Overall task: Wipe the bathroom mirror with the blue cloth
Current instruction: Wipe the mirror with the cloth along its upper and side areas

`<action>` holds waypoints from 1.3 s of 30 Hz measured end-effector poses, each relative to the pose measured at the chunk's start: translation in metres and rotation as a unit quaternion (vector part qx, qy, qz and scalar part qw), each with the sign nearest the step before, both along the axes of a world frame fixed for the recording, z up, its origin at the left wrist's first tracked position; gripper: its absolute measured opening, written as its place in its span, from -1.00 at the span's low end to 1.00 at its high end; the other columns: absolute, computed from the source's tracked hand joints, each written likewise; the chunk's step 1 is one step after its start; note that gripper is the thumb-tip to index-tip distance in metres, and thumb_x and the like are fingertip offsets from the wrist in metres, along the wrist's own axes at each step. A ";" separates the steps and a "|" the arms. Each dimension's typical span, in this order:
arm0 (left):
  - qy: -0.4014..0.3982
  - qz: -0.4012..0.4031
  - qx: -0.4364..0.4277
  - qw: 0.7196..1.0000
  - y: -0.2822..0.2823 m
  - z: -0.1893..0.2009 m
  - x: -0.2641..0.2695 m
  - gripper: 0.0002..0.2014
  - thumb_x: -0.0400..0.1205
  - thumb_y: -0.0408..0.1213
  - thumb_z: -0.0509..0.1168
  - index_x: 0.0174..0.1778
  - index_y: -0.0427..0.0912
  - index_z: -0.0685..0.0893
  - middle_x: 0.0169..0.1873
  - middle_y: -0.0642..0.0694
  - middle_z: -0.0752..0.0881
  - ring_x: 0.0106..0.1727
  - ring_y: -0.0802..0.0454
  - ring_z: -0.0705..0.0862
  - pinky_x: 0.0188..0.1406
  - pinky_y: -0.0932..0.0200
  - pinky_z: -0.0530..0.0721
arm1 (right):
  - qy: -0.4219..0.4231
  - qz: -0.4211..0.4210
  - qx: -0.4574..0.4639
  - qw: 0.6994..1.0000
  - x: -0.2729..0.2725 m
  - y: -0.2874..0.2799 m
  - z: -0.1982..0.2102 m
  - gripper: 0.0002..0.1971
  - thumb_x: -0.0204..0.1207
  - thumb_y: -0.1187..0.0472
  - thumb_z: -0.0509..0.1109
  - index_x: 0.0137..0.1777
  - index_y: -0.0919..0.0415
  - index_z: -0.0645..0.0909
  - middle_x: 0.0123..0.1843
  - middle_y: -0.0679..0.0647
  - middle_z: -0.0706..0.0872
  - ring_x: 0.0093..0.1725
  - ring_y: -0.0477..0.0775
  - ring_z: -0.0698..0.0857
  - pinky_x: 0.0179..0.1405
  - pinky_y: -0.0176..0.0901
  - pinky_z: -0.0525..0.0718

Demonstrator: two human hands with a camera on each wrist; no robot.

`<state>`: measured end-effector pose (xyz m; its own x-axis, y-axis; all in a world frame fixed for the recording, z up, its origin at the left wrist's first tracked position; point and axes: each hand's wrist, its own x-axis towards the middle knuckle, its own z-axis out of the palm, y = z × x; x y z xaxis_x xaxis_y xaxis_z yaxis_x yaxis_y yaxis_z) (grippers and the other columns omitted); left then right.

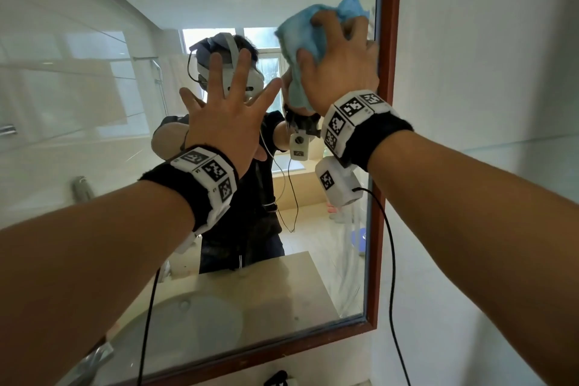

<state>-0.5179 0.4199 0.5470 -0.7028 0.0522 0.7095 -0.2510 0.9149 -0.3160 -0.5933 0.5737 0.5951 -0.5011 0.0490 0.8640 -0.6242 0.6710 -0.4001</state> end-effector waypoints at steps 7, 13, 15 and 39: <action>-0.002 -0.004 -0.001 1.000 -0.001 0.000 0.000 0.15 0.35 0.21 0.52 0.68 0.27 -0.15 0.70 -0.14 -0.31 0.68 -0.41 -0.25 0.40 -0.69 0.17 | -0.008 0.021 -0.028 0.999 -0.007 0.006 -0.008 -0.64 0.59 -0.07 0.24 0.38 -0.19 0.42 0.36 0.06 0.37 0.23 0.17 0.45 -0.19 -0.15 0.41; -0.002 -0.002 -0.012 1.000 -0.002 -0.002 0.000 0.14 0.35 0.28 0.47 0.68 0.28 -0.18 0.70 -0.15 -0.33 0.68 -0.40 -0.26 0.42 -0.68 0.19 | -0.021 0.022 -0.061 0.998 -0.012 0.012 -0.033 -0.65 0.59 -0.09 0.24 0.38 -0.20 0.42 0.33 0.06 0.39 0.16 0.17 0.48 -0.15 -0.14 0.44; -0.006 -0.004 -0.011 1.000 -0.002 -0.002 0.002 0.13 0.37 0.28 0.45 0.68 0.29 -0.19 0.69 -0.14 -0.35 0.68 -0.40 -0.27 0.43 -0.68 0.18 | -0.034 0.008 -0.065 0.997 -0.013 0.016 -0.047 -0.64 0.61 -0.09 0.22 0.39 -0.18 0.39 0.34 0.08 0.39 0.19 0.16 0.50 -0.09 -0.16 0.41; -0.018 -0.010 -0.008 1.000 -0.003 -0.003 0.001 0.08 0.41 0.30 0.40 0.68 0.30 -0.20 0.69 -0.14 -0.37 0.67 -0.40 -0.30 0.44 -0.68 0.12 | -0.041 0.003 -0.055 0.998 -0.011 0.021 -0.092 -0.64 0.64 -0.04 0.26 0.42 -0.05 0.45 0.36 0.19 0.37 0.22 0.25 0.45 0.00 -0.15 0.37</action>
